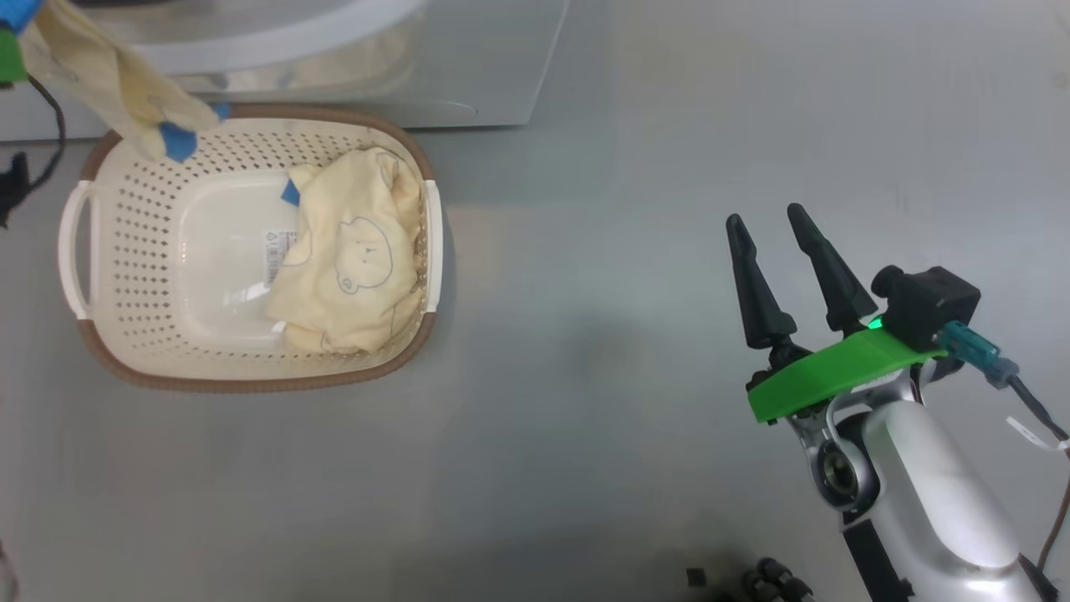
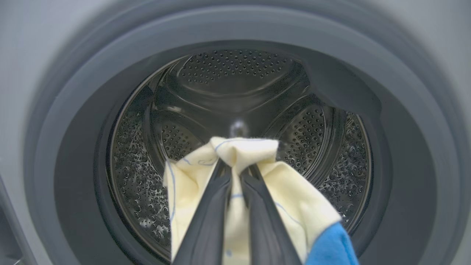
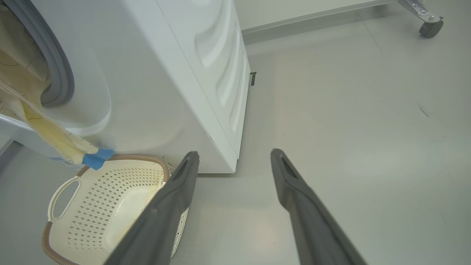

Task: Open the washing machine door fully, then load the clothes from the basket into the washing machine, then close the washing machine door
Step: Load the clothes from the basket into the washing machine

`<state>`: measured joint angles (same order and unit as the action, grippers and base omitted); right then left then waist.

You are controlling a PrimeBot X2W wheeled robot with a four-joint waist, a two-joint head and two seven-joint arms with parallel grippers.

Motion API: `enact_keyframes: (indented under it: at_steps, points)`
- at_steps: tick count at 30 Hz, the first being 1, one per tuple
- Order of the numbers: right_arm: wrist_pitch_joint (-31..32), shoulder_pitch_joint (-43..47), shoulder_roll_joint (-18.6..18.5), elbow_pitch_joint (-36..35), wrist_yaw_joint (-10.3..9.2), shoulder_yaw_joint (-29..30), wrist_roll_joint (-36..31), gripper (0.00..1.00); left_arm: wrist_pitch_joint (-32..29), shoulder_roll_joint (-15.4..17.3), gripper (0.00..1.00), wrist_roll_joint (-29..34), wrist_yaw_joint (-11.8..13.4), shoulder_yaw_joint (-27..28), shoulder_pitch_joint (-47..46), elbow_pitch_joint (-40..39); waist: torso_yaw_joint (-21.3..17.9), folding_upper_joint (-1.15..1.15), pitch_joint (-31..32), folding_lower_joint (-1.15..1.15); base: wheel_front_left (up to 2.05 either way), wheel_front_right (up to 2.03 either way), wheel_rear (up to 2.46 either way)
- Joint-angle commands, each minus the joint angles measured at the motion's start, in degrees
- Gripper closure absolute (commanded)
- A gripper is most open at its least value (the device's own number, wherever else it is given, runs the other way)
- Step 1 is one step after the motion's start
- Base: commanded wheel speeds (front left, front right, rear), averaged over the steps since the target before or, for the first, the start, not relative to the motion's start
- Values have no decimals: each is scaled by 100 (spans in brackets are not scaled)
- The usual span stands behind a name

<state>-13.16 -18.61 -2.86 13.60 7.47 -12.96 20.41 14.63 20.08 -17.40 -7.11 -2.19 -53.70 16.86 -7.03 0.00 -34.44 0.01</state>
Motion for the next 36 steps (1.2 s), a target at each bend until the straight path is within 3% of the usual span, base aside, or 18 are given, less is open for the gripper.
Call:
enact_keyframes:
  at_steps: [1,11,18,26,31,36]
  points:
    - [-81,-65,-1,-100,2,-139,69,0,37,457,100,-34,-34,-27,-471,-12,-205,0,-249,-1,0,0,0]
    - [-179,-308,-1,-27,2,-340,425,0,35,1291,100,-458,-36,-901,-2105,511,-651,0,-850,-1,0,0,0]
    - [-182,-384,-1,-184,2,-450,663,0,-24,1622,100,-705,-37,-1031,-2697,937,-835,0,-1099,-1,0,0,0]
    - [-183,-521,-1,-233,2,-633,830,0,-241,2064,100,-860,-37,-1790,-3592,1761,-1003,0,-1456,-1,0,0,0]
    - [-184,-596,-1,-251,2,-755,938,0,9,2129,100,-830,13,-1609,-4400,2022,-1098,0,-1563,-1,0,0,0]
    - [-184,-594,-1,-227,2,-789,986,0,33,2051,100,-644,-10,-1741,-4506,2397,-1138,0,-1583,-1,0,0,0]
